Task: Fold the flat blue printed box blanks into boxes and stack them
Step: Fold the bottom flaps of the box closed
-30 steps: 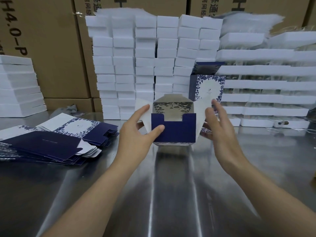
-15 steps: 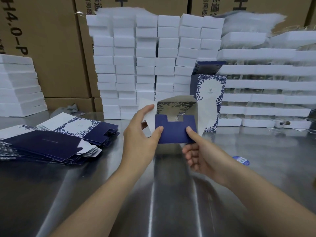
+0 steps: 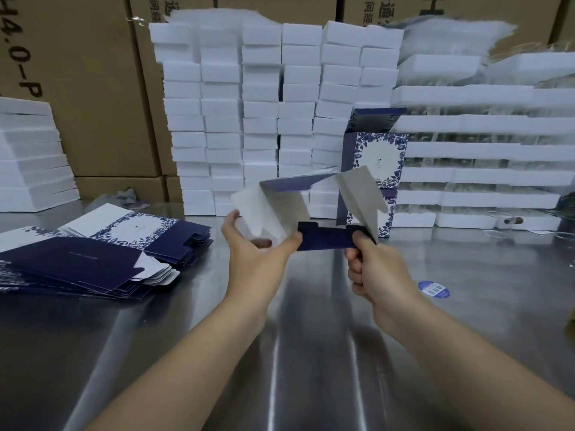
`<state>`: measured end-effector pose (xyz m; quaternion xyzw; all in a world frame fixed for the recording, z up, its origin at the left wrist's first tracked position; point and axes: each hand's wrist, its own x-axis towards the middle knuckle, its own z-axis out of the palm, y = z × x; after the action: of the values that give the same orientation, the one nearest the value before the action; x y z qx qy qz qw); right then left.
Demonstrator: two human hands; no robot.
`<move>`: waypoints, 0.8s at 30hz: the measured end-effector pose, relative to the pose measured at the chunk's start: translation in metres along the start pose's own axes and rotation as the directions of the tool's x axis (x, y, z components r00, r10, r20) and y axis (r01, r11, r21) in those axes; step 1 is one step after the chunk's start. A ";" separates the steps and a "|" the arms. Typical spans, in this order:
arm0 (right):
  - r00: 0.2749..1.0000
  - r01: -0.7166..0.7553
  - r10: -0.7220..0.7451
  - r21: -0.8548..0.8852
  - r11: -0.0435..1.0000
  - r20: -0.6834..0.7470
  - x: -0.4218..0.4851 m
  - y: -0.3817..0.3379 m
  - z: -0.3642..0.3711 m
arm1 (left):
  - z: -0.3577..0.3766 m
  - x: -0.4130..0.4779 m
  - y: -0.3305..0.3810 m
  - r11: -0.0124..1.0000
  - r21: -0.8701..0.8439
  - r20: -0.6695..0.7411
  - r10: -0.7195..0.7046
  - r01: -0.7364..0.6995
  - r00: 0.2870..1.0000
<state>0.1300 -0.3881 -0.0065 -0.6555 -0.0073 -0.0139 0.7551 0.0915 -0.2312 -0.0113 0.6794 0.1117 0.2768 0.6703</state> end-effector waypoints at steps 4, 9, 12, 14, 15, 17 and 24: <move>1.000 0.001 -0.001 0.008 1.000 0.026 -0.003 0.001 0.005 | 0.004 -0.001 -0.001 0.947 -0.069 0.220 -0.294 0.315 0.930; 0.997 -0.030 0.028 0.027 0.999 0.075 -0.010 0.000 0.007 | 0.008 -0.002 0.001 0.965 -0.105 0.252 -0.208 0.240 0.945; 0.976 -0.103 0.087 0.071 0.992 0.198 -0.013 -0.002 0.010 | 0.008 -0.004 0.003 0.980 -0.062 0.239 -0.171 0.190 0.956; 0.940 -0.171 0.131 0.104 0.980 0.315 -0.017 0.000 0.013 | 0.010 -0.007 0.001 0.988 -0.020 0.264 -0.145 0.156 0.953; 0.928 -0.185 0.135 0.114 0.976 0.347 -0.018 0.001 0.014 | 0.011 -0.009 0.002 0.990 -0.006 0.272 -0.134 0.141 0.953; 0.934 -0.163 0.116 0.115 0.980 0.339 -0.019 0.004 0.016 | 0.014 -0.012 0.003 0.992 0.004 0.275 -0.123 0.127 0.954; 0.935 -0.095 0.052 0.107 0.990 0.350 -0.020 0.005 0.017 | 0.013 -0.017 0.003 0.981 -0.043 0.358 -0.161 0.188 0.920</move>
<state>0.1106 -0.3708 -0.0093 -0.5998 -0.1166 0.1305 0.7808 0.0837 -0.2518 -0.0111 0.6793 0.0392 0.0938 0.7268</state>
